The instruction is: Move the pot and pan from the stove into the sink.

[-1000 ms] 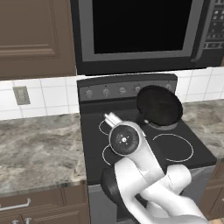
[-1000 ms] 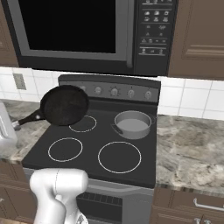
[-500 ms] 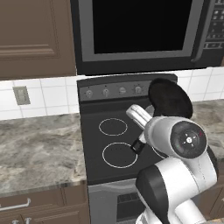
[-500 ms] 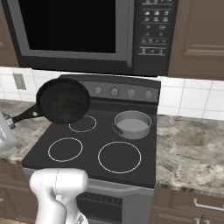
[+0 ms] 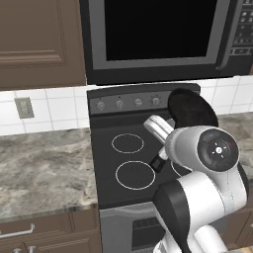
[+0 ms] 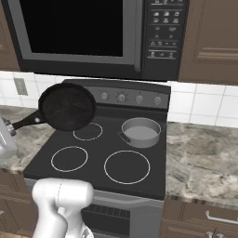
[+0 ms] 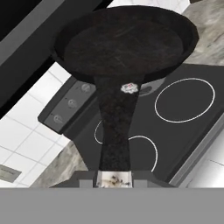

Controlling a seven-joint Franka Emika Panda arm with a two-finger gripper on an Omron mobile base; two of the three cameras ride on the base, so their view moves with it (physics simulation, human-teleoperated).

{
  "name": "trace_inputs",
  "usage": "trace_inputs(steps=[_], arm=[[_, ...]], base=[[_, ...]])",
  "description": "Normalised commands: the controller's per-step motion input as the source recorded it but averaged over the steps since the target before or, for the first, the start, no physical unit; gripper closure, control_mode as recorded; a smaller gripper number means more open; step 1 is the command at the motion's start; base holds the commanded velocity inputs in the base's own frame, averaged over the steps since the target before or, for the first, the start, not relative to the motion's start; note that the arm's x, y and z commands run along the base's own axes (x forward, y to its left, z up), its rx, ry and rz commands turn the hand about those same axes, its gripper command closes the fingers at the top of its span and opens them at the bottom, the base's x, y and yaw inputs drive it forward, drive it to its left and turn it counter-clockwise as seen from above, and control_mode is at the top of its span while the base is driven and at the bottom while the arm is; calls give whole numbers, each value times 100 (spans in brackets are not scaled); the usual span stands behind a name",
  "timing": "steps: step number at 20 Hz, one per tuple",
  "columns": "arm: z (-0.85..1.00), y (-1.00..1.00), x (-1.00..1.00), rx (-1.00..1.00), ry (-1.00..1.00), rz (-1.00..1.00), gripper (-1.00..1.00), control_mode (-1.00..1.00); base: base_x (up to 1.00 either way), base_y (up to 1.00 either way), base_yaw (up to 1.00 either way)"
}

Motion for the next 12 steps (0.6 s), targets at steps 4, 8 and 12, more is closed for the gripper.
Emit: trace_inputs(steps=[4, 8, 12], arm=[[0, 0, -2, 0, 0, 0, 100, 100], [0, 0, 0, 0, 0, 0, 100, 100], [0, 0, 0, 0, 0, 0, 100, 100]], base=[[-32, -1, 0], [-87, -4, 0], [-79, -2, 0]])
